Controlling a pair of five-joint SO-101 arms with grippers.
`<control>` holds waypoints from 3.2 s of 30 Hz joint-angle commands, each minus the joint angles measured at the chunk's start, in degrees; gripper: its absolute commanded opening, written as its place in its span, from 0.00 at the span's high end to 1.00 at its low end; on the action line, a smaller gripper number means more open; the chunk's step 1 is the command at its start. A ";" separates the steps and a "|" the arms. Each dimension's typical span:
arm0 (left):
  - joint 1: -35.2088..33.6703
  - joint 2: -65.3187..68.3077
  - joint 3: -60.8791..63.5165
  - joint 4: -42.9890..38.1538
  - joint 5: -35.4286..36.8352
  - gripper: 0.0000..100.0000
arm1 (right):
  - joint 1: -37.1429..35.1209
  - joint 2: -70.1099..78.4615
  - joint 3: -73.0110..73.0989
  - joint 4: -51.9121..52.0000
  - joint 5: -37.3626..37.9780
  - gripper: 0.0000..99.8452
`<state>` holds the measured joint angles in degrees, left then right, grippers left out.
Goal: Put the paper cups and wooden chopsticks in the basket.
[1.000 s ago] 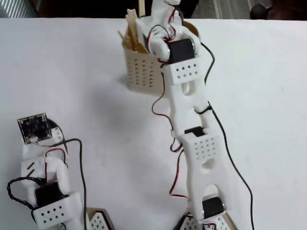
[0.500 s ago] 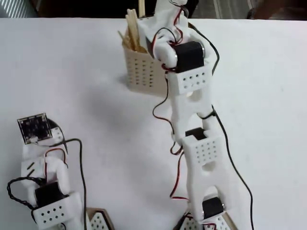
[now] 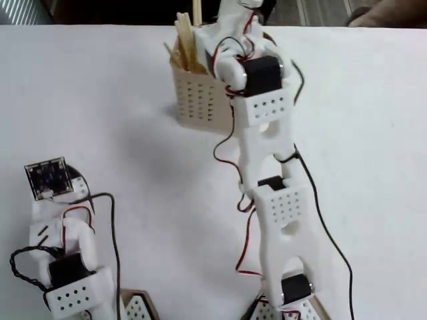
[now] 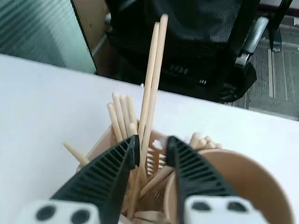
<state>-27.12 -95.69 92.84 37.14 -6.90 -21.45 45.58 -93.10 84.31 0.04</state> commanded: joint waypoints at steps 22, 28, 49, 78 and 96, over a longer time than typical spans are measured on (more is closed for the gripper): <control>1.27 -0.75 -1.67 -0.26 0.18 0.93 | 2.07 9.63 -2.02 -16.22 -18.20 0.72; 1.27 -0.75 -1.67 -0.26 0.18 0.93 | 2.07 7.16 -2.37 -8.92 -17.93 0.72; 1.27 -0.75 -1.58 -0.26 0.18 0.93 | 3.12 -1.10 -2.37 4.97 -11.08 0.98; 3.21 -0.75 -5.71 -4.22 0.62 0.93 | -0.57 -23.78 -2.37 14.37 -4.22 0.98; 12.62 -0.75 -20.40 5.54 0.35 0.94 | -0.66 -68.18 50.90 13.05 -4.66 0.98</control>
<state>-16.04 -95.69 75.52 42.24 -6.90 -21.27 -11.91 -56.53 98.81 -4.79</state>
